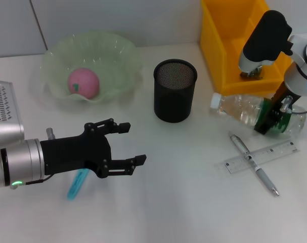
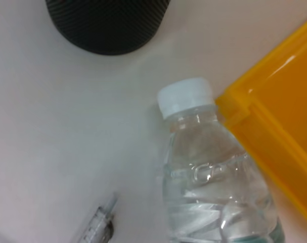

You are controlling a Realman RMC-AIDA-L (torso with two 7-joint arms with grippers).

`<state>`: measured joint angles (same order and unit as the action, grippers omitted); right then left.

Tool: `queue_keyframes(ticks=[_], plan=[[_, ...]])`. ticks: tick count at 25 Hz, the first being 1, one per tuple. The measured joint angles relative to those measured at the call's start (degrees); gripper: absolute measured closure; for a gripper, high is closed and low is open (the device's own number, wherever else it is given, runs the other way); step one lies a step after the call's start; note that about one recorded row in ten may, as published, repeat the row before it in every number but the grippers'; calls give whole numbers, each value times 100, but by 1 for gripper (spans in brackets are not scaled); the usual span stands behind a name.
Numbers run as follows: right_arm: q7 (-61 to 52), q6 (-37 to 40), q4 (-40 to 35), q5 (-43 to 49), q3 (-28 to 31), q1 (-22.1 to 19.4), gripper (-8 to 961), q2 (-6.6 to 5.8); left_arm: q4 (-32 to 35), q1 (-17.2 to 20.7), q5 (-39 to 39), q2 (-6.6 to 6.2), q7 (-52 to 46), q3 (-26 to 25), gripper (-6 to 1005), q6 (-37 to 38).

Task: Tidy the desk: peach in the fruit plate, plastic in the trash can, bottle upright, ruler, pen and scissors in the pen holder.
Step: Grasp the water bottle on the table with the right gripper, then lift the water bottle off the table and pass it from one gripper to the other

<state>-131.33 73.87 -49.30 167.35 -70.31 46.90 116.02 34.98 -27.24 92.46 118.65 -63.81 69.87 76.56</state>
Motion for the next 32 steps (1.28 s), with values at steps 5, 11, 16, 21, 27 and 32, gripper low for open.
queue_keyframes(ticks=[5,11,16,21,27,32], plan=[[-25,5,25,0,-41,28,130,2,0,-1,0,0,0,0,136,0],[-36,98,71,-1,-62,68,133,16,0,-1,0,0,0,0,137,0],[-14,140,-80,0,-62,-11,147,76,0,-1,0,-1,0,0,137,0],[1,180,-230,-10,-50,-93,162,127,0,-1,0,0,0,0,137,0],[14,446,-886,-55,38,-358,165,209,0,-1,0,0,0,0,136,0],[75,656,-1479,-161,175,-600,167,285,0,7,-8,0,6,0,137,7]])
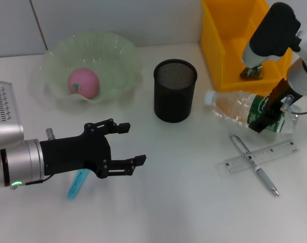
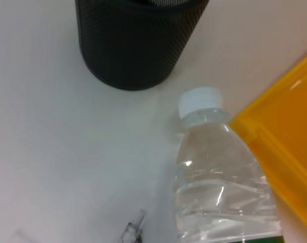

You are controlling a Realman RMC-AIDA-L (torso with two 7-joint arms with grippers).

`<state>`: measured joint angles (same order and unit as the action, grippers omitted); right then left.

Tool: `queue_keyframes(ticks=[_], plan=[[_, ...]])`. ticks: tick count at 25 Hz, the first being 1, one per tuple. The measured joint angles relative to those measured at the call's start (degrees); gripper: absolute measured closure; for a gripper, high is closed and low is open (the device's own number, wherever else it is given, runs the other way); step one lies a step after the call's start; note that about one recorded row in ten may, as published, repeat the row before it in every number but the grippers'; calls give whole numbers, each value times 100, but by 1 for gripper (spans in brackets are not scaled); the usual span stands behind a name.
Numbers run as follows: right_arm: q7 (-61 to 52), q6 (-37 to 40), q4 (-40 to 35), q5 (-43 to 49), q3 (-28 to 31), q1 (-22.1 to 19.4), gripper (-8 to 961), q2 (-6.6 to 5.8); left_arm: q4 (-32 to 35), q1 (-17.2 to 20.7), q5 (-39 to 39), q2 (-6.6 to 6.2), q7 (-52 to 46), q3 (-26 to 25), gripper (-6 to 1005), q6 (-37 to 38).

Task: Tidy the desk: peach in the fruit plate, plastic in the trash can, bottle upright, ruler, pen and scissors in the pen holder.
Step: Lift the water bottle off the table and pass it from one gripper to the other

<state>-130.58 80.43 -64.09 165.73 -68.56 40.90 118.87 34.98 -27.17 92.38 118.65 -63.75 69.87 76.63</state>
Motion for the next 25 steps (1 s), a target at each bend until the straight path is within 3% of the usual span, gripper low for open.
queue_keyframes(ticks=[10,20,23,25], plan=[[106,285,-638,-555,61,-345,172,12,30,41,-19,0,11,-24,136,22],[603,468,-2095,-2108,82,-1506,176,21,29,122,-301,-11,68,-57,136,224],[893,348,-2228,-2680,108,-1823,177,32,10,338,-1270,-17,206,-63,137,619],[1117,276,-2239,-3126,181,-2019,177,32,10,338,-1270,-17,206,-63,137,619]])
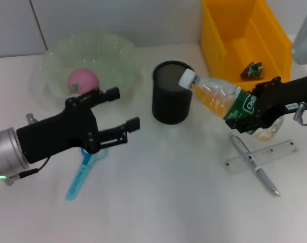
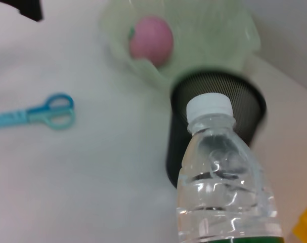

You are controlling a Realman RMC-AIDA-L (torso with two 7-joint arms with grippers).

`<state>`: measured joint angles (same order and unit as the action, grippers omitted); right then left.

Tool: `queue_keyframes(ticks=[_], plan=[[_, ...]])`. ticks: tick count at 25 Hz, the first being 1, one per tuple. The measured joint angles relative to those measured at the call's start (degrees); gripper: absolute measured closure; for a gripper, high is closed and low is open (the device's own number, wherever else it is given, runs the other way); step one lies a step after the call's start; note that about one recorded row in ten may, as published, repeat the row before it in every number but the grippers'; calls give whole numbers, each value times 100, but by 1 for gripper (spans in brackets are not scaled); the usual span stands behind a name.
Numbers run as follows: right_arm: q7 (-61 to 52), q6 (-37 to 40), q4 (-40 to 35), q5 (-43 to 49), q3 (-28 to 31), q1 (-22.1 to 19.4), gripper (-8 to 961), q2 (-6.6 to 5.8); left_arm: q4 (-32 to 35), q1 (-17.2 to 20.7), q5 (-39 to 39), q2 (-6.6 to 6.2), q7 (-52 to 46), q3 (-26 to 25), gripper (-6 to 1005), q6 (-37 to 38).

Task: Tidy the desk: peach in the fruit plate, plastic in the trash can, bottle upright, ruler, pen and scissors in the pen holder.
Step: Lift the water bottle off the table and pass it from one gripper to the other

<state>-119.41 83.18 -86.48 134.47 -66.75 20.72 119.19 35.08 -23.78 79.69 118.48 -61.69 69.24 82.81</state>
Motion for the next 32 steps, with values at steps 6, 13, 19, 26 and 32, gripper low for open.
queue_keyframes(ticks=[6,13,19,26,32], plan=[[1383,-97,364,-1821,285,-531,177,14,-399,104,-1108,11,-1,24,137,636],[3076,-86,1673,-3213,631,-576,176,-3,-666,57,-1474,-4,-8,-11,136,972],[4131,9,2668,-3871,623,-410,176,-6,-846,46,-1699,7,36,-64,137,978],[5006,406,3543,-4486,628,-219,176,-5,-890,19,-1722,21,91,-64,136,1052],[5350,471,3941,-4625,598,-110,177,9,-957,-23,-1729,31,185,-29,136,1128]])
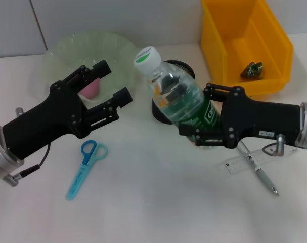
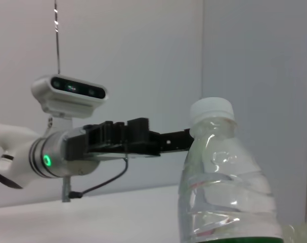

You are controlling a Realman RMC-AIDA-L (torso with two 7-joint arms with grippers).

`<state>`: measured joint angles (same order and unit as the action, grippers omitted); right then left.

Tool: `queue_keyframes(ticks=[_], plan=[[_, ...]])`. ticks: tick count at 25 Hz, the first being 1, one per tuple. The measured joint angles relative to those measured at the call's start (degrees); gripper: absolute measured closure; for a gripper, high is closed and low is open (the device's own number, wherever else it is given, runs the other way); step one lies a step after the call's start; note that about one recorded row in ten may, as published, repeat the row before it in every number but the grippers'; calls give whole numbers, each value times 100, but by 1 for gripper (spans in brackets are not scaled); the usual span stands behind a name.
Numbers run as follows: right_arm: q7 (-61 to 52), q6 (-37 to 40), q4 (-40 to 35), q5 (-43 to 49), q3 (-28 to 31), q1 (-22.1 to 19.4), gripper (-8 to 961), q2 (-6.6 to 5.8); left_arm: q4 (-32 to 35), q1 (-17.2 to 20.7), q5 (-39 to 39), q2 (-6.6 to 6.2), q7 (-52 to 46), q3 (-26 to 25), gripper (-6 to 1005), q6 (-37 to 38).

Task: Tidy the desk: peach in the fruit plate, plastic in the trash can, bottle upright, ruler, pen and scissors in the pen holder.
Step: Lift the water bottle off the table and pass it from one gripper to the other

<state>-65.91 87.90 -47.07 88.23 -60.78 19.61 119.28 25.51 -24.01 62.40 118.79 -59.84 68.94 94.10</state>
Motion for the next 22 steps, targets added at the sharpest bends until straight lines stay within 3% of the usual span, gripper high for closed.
queue_keyframes(ticks=[8,22], plan=[[453,180,667,-156,-31,297,176,-3,-455,-243,-232,-2,43,-30,137,290],[794,235,1406,-220,-49,841,176,14,-459,-265,-300,4,15,78,137,431]])
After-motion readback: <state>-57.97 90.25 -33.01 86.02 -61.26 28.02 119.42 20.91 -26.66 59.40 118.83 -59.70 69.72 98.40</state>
